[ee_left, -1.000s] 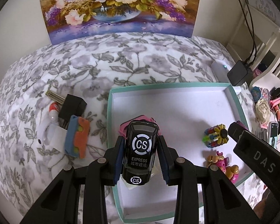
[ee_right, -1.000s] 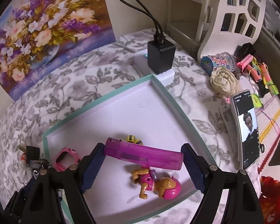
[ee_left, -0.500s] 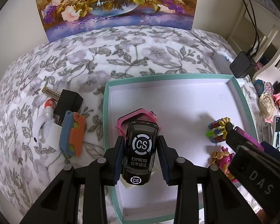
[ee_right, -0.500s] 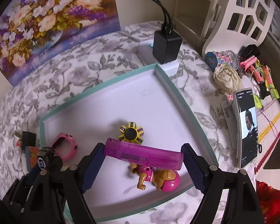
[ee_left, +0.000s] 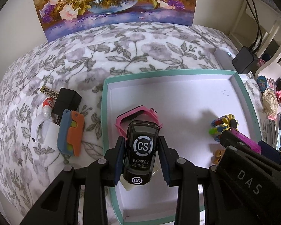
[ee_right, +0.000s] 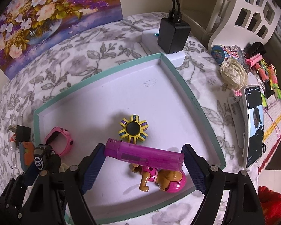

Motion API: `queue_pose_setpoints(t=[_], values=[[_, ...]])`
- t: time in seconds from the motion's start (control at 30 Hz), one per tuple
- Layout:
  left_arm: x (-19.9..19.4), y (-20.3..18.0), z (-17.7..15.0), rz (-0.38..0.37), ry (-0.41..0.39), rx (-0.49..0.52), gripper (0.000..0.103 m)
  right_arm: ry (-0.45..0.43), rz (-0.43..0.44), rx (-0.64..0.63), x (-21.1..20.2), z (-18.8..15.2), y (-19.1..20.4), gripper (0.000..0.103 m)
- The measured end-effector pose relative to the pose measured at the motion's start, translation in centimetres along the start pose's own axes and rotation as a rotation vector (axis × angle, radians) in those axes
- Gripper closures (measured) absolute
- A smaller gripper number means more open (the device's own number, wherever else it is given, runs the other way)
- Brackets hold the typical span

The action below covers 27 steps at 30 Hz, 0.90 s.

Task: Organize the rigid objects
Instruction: 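Carry the car and lighter over the tray and open both grippers, then move the left gripper to the white cylinder while the right gripper returns to the pile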

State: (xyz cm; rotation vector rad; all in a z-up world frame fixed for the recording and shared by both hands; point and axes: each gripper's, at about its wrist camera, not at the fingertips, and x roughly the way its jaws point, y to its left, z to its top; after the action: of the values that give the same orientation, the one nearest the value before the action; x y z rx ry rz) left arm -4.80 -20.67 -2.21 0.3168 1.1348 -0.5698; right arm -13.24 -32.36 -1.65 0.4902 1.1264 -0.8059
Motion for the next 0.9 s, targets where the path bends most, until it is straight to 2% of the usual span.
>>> queue_pose_setpoints(t=[0.17,0.33,0.4,0.43,0.5,0.9], values=[[0.1,0.1,0.0,0.002,0.006,-0.006,0.065,0.019,0.006,0.011,0.4,-0.1,-0.2,0.018],[0.1,0.3,0.0,0.0,0.012,-0.019,0.056,0.019,0.001,0.009,0.5,-0.1,-0.2,0.017],[0.0,0.4,0.1,-0.003,0.01,-0.026,0.055,0.016,0.003,0.011,0.4,-0.1,-0.3,0.014],[0.0,0.5,0.1,-0.004,0.008,-0.028,0.054,0.013,0.004,0.013,0.3,-0.1,-0.3,0.009],[-0.2,0.6,0.1,-0.009,0.005,-0.036,0.046,0.006,0.008,0.017,0.2,-0.1,-0.3,0.004],[-0.6,2.9,0.5,0.007,0.001,-0.112,0.041,-0.017,0.016,0.044,-0.5,0.1,-0.8,0.001]])
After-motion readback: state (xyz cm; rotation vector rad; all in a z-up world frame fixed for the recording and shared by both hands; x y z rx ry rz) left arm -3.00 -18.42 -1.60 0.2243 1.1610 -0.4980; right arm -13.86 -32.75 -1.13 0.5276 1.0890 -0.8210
